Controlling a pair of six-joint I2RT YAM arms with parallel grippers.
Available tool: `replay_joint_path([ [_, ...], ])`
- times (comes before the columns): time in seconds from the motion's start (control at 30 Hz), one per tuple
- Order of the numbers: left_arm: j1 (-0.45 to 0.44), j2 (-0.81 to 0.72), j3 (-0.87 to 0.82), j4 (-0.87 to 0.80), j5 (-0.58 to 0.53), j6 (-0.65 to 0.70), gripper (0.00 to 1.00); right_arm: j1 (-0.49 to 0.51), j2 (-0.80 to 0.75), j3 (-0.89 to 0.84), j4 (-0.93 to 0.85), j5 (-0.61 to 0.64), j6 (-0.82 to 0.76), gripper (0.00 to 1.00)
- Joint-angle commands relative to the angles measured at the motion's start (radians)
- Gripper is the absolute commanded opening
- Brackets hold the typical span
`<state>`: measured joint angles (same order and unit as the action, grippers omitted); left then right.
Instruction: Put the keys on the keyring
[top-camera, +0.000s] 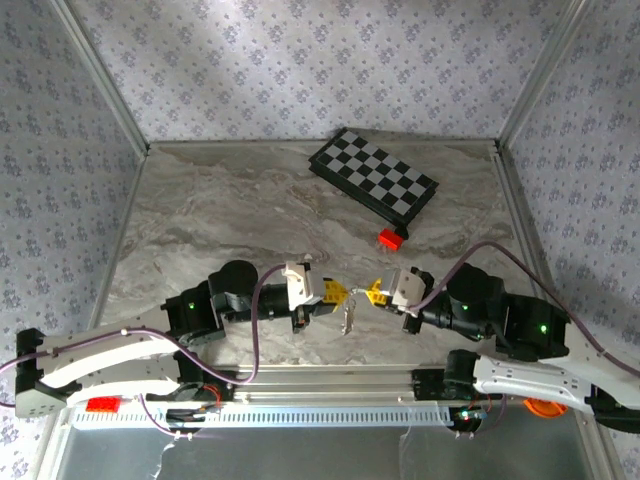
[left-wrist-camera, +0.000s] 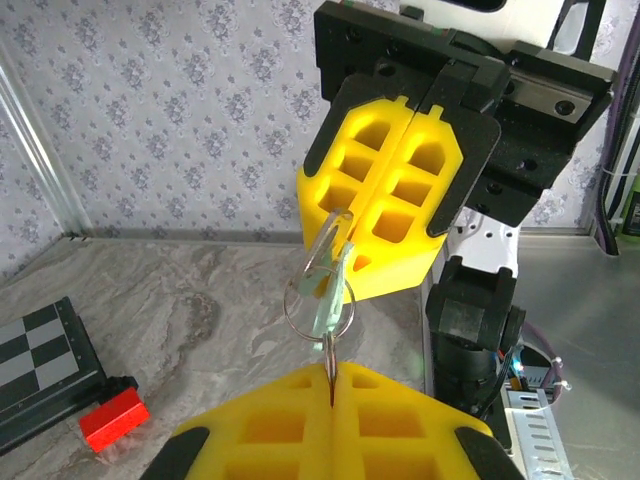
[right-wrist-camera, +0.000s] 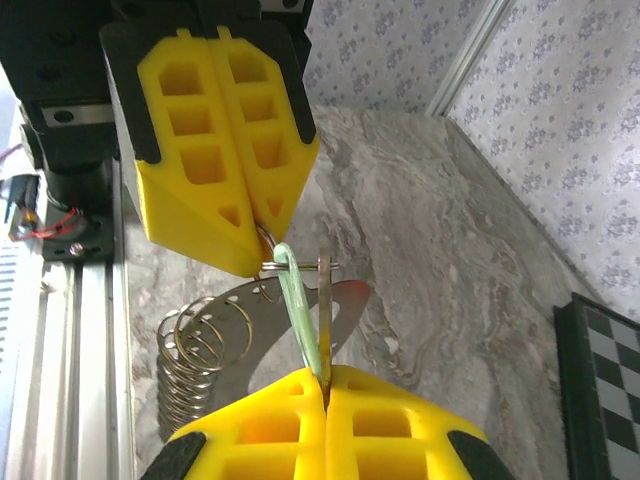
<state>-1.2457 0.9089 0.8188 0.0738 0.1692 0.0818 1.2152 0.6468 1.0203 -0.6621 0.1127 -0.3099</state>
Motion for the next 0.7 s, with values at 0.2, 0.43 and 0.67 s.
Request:
replay_joint_path([
  [0.2,0.001,-0.016,-0.003,-0.051,-0.029,0.027,0.00,0.076,0.106,0.123,-0.080,0.229,-0.103,0.00],
  [0.43,0.025,-0.041,-0.038,-0.034,-0.032,0.015,0.00,0.106,0.136,0.151,-0.072,0.279,-0.117,0.00],
  [0.67,0.045,-0.092,-0.088,-0.009,-0.039,-0.012,0.21,0.119,0.171,0.163,-0.068,0.310,-0.129,0.00],
])
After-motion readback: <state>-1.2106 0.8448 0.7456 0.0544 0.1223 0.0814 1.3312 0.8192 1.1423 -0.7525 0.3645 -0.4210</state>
